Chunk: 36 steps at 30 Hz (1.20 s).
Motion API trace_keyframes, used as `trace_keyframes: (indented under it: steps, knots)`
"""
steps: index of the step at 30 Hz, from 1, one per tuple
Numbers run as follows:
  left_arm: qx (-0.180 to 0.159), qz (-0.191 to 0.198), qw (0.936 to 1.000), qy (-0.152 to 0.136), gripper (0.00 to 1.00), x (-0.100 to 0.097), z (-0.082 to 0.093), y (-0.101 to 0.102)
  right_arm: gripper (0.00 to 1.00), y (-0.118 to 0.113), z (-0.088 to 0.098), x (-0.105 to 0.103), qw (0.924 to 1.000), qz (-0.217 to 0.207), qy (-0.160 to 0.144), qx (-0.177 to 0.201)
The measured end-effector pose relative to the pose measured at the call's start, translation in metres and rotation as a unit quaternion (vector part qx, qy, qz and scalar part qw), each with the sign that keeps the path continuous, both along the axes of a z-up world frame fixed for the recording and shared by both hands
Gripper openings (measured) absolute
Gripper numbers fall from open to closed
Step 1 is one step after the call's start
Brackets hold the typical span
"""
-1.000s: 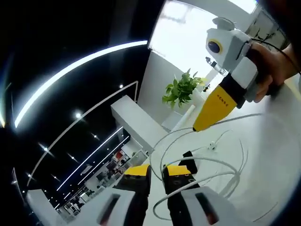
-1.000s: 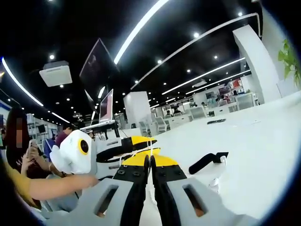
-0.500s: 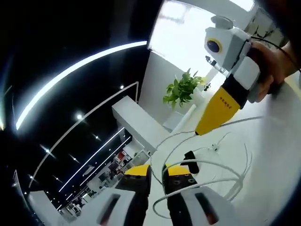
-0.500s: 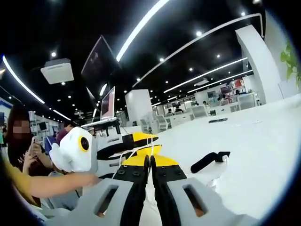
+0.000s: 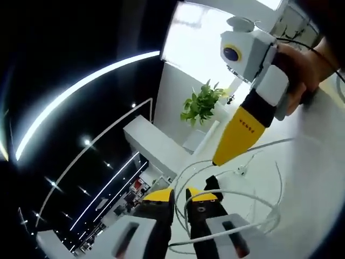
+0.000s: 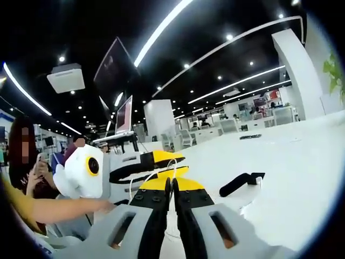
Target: Peel open the Velcro strap on the desktop, arrange the wired earphones neatly onto it, and close the Velcro strap to secure them.
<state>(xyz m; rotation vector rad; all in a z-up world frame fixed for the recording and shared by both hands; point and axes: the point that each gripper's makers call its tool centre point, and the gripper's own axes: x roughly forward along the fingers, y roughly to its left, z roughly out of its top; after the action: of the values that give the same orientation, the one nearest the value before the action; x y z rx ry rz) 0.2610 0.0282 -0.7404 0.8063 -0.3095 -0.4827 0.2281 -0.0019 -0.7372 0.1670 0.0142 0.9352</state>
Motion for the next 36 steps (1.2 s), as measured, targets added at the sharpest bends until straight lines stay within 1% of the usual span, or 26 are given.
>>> trace_keyframes:
  steps: [3,6,11,20,36]
  knots:
    - [0.001,0.009,1.0000,-0.004,0.13,0.0009,0.0013,0.0029,0.05,0.0018,-0.0020,-0.0010,1.0000,0.001,-0.001,-0.007]
    - [-0.008,0.006,0.9999,-0.006,0.13,-0.0004,0.0043,0.0038,0.05,0.0020,-0.0038,-0.0006,0.9999,0.000,0.001,-0.012]
    - [0.001,0.003,1.0000,-0.008,0.10,-0.0010,0.0027,0.0014,0.05,0.0014,-0.0025,-0.0012,1.0000,0.000,0.000,-0.008]
    - [0.000,0.002,1.0000,-0.009,0.07,-0.0013,0.0032,0.0017,0.06,0.0013,-0.0020,-0.0007,1.0000,-0.001,-0.001,-0.007]
    - [0.002,0.001,1.0000,-0.007,0.06,-0.0011,0.0024,0.0010,0.06,0.0000,0.0001,-0.0002,1.0000,-0.002,-0.004,-0.001]
